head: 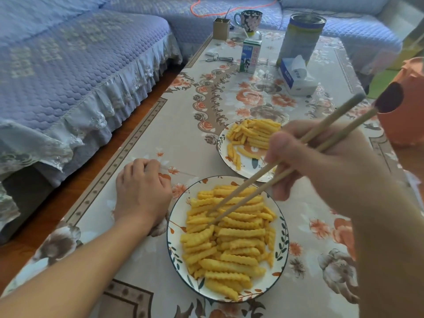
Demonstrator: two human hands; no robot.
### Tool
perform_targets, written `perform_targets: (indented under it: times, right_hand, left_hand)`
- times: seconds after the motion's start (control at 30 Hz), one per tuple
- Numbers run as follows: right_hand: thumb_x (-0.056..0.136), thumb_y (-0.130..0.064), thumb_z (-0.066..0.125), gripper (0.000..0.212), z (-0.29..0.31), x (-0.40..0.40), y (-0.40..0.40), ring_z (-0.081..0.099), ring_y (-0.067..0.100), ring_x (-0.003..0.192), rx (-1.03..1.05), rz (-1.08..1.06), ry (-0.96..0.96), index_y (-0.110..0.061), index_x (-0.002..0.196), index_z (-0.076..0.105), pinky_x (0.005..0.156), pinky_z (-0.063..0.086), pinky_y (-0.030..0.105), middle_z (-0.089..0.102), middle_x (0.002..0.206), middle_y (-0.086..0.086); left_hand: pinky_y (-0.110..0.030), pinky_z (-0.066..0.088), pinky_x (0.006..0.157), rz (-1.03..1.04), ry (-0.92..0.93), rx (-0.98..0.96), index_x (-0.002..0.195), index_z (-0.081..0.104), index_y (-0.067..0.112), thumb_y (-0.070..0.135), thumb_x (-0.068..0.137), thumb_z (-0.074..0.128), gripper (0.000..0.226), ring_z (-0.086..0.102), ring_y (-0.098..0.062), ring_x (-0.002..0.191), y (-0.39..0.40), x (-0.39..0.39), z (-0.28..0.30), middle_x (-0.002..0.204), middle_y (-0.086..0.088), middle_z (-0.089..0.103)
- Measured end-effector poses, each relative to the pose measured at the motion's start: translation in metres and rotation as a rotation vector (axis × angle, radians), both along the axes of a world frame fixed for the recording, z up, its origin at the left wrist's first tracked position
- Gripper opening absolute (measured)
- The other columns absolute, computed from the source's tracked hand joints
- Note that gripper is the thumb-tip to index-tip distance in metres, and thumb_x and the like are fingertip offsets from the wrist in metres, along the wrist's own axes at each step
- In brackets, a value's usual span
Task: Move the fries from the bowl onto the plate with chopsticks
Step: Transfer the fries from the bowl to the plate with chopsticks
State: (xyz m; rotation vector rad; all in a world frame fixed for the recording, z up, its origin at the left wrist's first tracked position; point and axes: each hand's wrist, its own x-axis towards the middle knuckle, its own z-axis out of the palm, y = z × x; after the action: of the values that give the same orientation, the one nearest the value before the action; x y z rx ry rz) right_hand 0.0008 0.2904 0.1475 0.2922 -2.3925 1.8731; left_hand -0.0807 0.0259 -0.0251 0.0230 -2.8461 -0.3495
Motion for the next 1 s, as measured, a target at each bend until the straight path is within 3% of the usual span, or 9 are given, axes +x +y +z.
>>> perform_targets:
  times: [0.2,0.33,0.6,0.73,0.87,1.0]
  right_hand:
    - [0.105,-0.028,0.056,0.031,-0.018,-0.025,0.032,0.071,0.027,0.051,-0.063,-0.470,0.101,-0.014,0.079,0.068,0.051,0.062,0.037,0.069,0.058,0.008]
    - [0.105,-0.035,0.055,0.036,-0.042,-0.037,0.028,0.074,0.028,0.058,-0.084,-0.565,0.015,-0.014,0.080,0.070,0.060,0.064,0.042,0.072,0.063,0.010]
    - [0.103,-0.035,0.057,0.029,-0.055,-0.041,0.011,0.073,0.019,0.054,0.099,-0.566,0.022,-0.023,0.079,0.067,0.063,0.064,0.044,0.073,0.061,0.001]
    - [0.104,-0.035,0.056,0.032,-0.055,-0.041,0.016,0.073,0.020,0.053,0.110,-0.580,0.025,-0.019,0.080,0.068,0.063,0.064,0.047,0.071,0.059,0.006]
    - [0.106,-0.033,0.054,0.037,-0.038,-0.034,0.028,0.072,0.028,0.052,-0.016,-0.591,0.042,-0.010,0.079,0.067,0.056,0.064,0.044,0.070,0.060,0.014]
    - [0.105,-0.025,0.052,0.043,-0.016,-0.021,0.021,0.067,0.035,0.045,-0.193,-0.289,0.018,-0.005,0.069,0.067,0.046,0.059,0.039,0.065,0.053,0.015]
  left_hand:
    - [-0.051,0.044,0.095,-0.003,0.010,0.003,0.111,0.064,0.012,0.018,0.089,0.053,0.026,0.051,-0.035,0.108,-0.002,0.000,-0.003,0.115,-0.014,0.059]
    - [-0.051,0.043,0.095,0.002,0.005,0.010,0.112,0.065,0.013,0.019,0.088,0.052,0.028,0.051,-0.035,0.108,-0.001,0.000,-0.002,0.116,-0.013,0.059]
    - [-0.051,0.043,0.095,-0.001,0.004,0.009,0.111,0.064,0.012,0.019,0.088,0.053,0.026,0.051,-0.035,0.108,0.000,0.000,-0.001,0.116,-0.014,0.059]
    - [-0.051,0.043,0.094,-0.004,0.007,0.006,0.111,0.064,0.012,0.020,0.088,0.051,0.028,0.051,-0.035,0.107,0.000,0.000,-0.001,0.115,-0.014,0.059]
    - [-0.051,0.042,0.096,0.000,-0.001,0.003,0.113,0.064,0.013,0.018,0.089,0.056,0.026,0.050,-0.034,0.109,0.000,0.000,-0.002,0.116,-0.014,0.059]
    - [-0.050,0.042,0.096,0.000,0.002,0.002,0.112,0.064,0.013,0.017,0.088,0.056,0.026,0.050,-0.034,0.108,0.000,-0.001,-0.002,0.116,-0.013,0.059]
